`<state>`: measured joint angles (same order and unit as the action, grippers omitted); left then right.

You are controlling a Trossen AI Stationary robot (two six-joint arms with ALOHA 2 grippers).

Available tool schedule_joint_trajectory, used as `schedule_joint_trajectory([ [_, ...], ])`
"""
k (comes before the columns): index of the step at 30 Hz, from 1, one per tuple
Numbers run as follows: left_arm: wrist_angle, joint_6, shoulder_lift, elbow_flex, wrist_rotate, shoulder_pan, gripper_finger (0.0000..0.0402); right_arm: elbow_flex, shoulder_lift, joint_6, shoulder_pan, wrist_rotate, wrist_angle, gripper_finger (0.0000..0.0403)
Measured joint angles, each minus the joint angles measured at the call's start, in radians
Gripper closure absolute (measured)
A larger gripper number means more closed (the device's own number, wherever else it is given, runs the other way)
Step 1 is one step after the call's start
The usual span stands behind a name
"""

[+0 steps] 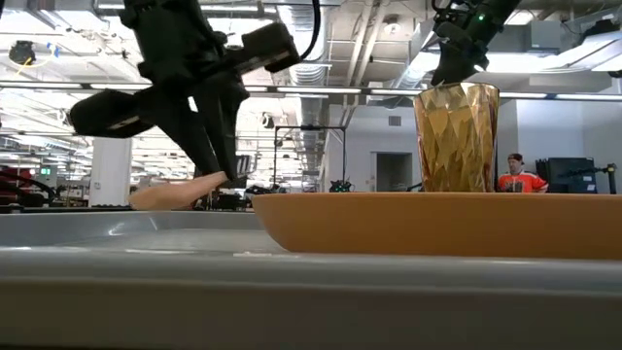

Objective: Pick and place plate/cup/fork/spoon on tray
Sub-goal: Put the orange fork to the left side of the orange plate on the blue serving tray

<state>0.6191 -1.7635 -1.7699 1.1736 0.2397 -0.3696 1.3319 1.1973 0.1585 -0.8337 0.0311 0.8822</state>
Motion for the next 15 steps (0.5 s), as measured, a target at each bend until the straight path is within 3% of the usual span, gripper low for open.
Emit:
schedule_joint_trajectory([
  [7,-0.025,-0.085,-0.034,0.003,-0.027,-0.04,0.0384,0.0,0.0,-0.001,0.001,0.0,0.0,0.0129],
  [15,-0.003,-0.082,-0.093,0.008,-0.098,-0.045,0.0384,0.0,0.0,0.0,0.008,0.024,-0.002,0.0129],
])
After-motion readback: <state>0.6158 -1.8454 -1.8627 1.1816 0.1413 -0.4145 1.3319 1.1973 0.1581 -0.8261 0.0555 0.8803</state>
